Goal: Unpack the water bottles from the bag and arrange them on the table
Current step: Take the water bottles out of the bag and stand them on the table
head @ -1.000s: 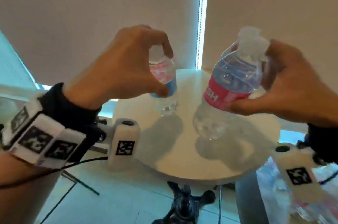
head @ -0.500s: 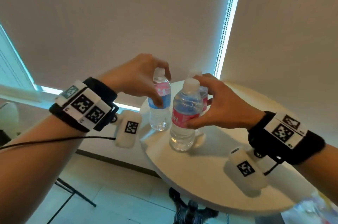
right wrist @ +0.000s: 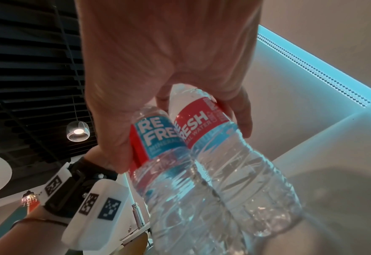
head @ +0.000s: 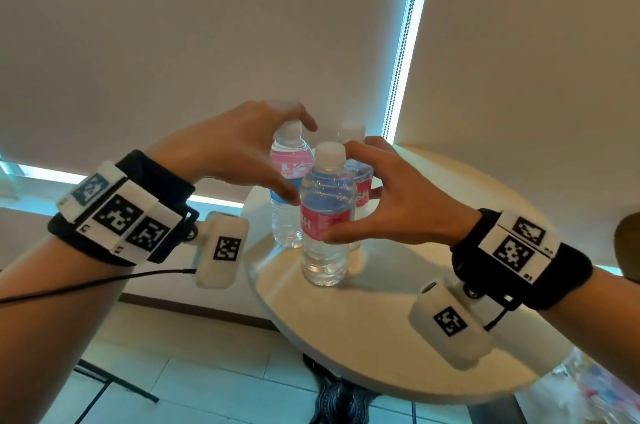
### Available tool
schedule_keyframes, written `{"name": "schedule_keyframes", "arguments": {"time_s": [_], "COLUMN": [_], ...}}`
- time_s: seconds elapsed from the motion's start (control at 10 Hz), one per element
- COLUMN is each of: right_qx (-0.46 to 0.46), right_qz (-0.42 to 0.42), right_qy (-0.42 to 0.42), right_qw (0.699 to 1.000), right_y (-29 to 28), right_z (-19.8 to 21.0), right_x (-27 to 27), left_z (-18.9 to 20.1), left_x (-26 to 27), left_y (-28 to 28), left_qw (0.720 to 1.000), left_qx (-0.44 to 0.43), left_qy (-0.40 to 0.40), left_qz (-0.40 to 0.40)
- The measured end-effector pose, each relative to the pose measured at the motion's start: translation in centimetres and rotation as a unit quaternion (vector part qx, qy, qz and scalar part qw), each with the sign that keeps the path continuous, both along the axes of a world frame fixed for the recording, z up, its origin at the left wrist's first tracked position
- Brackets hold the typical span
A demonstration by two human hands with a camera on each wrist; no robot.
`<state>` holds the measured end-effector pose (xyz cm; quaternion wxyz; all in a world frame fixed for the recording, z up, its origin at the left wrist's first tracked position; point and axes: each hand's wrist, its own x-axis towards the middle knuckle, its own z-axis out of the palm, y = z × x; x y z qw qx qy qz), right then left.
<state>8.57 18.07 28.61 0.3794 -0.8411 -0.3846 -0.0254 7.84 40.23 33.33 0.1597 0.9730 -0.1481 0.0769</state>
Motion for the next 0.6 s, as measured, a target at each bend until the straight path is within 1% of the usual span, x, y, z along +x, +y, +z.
{"name": "schedule_keyframes", "arguments": {"time_s": [0.1,0.2,0.3,0.4,0.5,0.6], "right_qx": [0.001,-0.003,0.012,0.060,0.093,0.114], "right_qz": [0.007,0.019,-0.010,-0.037,-0.095,-0.193], "right_qy": [0.004,0.008,0.017,-0.009,-0.073,-0.119], "right_qw": [1.000,1.000,1.000,0.997,0.988,0.967], "right_y": [0.0,-0.5,-2.6,-6.5,-11.8,-17.9], "right_z": [-0.1,-0.1,0.6,1.3,0.5,-2.2], "right_x": [0.0,-0.1,-1.2,-3.4,-5.9,-8.4], "left_z": [-0.3,-0.2,0.4,0.8,-0.2,-5.1], "left_x": [-0.7,-2.6,-5.6,-9.8,-10.5,-9.8], "left_y": [0.5,1.2,1.3,0.0,-3.1,-11.5], "left_qw": [0.999,0.996,0.976,0.961,0.987,0.889], "left_qx": [-0.039,-0.082,-0.168,-0.242,-0.106,0.033], "left_qy": [0.012,-0.024,-0.140,-0.126,0.119,0.419], "left_qz": [-0.005,-0.002,-0.020,-0.031,-0.011,-0.182]}}
